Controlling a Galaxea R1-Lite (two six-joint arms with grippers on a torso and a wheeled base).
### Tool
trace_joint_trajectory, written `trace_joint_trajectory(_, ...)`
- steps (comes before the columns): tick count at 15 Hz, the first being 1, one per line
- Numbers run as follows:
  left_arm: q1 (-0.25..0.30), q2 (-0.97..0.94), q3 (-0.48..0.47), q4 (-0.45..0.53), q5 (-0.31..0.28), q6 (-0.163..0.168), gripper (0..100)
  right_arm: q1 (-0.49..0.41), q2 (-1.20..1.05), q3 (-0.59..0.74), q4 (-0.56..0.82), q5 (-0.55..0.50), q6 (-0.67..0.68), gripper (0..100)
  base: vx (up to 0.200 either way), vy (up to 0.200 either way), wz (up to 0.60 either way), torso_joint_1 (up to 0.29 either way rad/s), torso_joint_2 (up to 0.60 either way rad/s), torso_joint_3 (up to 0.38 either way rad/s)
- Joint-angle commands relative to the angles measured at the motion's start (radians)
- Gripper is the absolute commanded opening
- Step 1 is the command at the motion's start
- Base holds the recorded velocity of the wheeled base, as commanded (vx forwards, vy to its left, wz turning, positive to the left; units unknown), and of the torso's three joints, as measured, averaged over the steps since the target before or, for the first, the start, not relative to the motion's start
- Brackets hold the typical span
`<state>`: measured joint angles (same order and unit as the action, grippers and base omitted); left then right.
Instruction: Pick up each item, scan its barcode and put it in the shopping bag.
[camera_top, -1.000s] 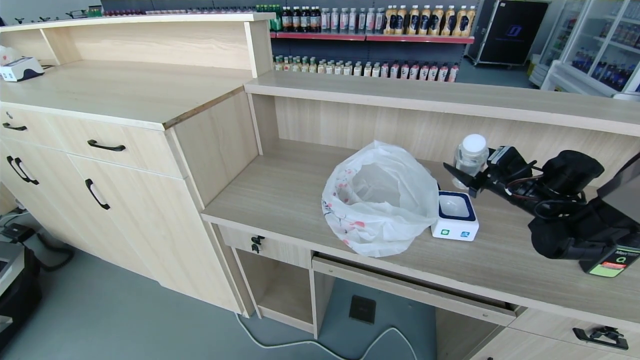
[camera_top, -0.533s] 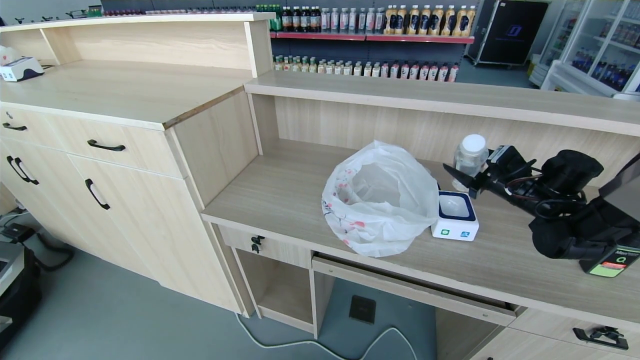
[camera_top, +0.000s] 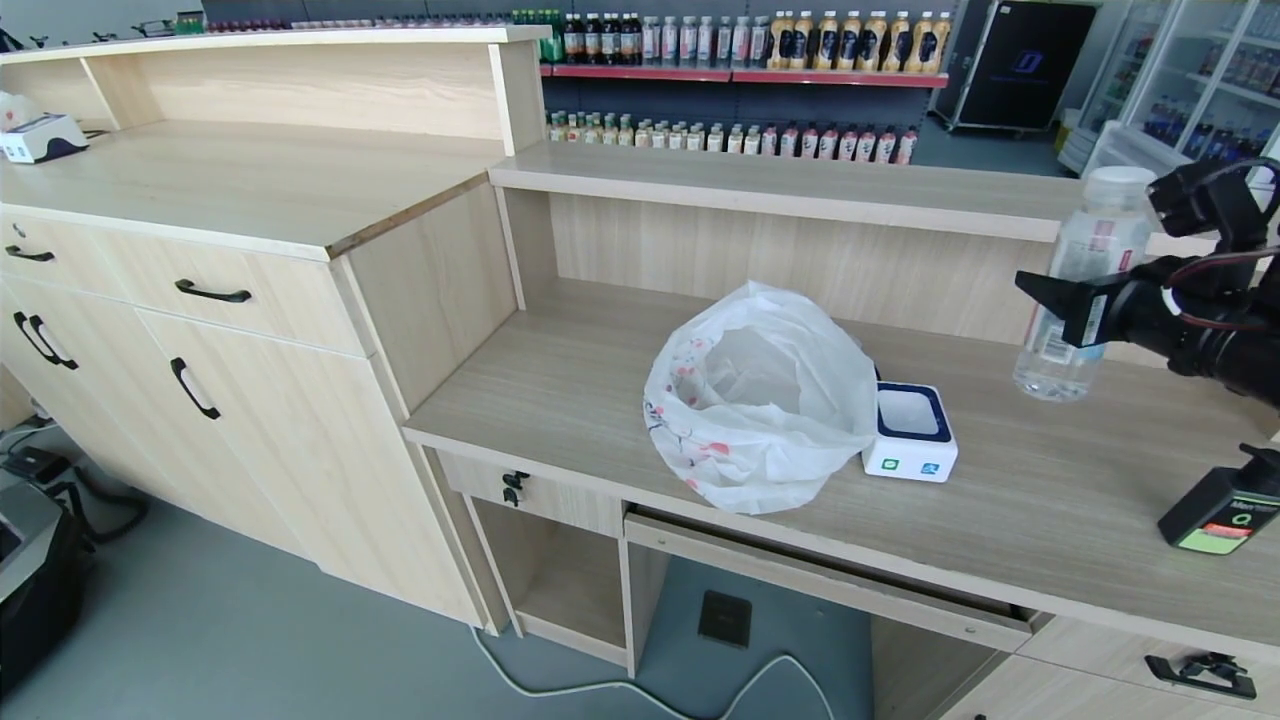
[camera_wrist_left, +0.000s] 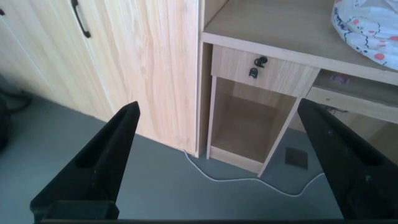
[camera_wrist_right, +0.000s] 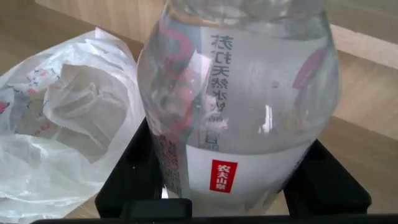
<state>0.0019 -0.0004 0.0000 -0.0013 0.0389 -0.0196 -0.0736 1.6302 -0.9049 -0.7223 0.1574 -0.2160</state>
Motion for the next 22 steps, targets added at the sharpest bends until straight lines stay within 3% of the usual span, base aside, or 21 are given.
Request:
trace_joint_trajectory(1, 0.001, 0.0, 0.0, 0.0, -0.001, 0.0, 100, -0.005, -0.257, 0.133, 0.123, -0.184, 0.058, 0, 0.0, 0.0, 0.0, 0.0, 0.0, 0.0)
trace_joint_trajectory(6, 0.001, 0.0, 0.0, 0.0, -0.001, 0.0, 100, -0.026, -0.273, 0.147, 0.126, -0.191, 0.027, 0, 0.0, 0.0, 0.0, 0.0, 0.0, 0.0)
trace_joint_trajectory(13, 0.001, 0.0, 0.0, 0.0, 0.001, 0.0, 100, -0.017, -0.216, 0.061, 0.064, -0.19, 0.052, 0, 0.0, 0.0, 0.6, 0.002, 0.0, 0.004)
trace_joint_trajectory(16, 0.001, 0.0, 0.0, 0.0, 0.001, 0.0, 100, -0.018, -0.089, -0.063, 0.009, -0.179, 0.084, 0, 0.0, 0.0, 0.6, -0.093, 0.24, 0.15)
trace_joint_trajectory(20, 0.001, 0.0, 0.0, 0.0, -0.001, 0.0, 100, -0.025, 0.108, -0.074, -0.063, -0.136, 0.093, 0, 0.0, 0.0, 0.0, -0.179, 0.5, 0.305)
trace_joint_trajectory(22, 0.001, 0.0, 0.0, 0.0, -0.001, 0.0, 100, -0.029, 0.243, -0.098, -0.192, -0.032, 0.102, 0, 0.0, 0.0, 0.0, -0.186, 0.52, 0.332)
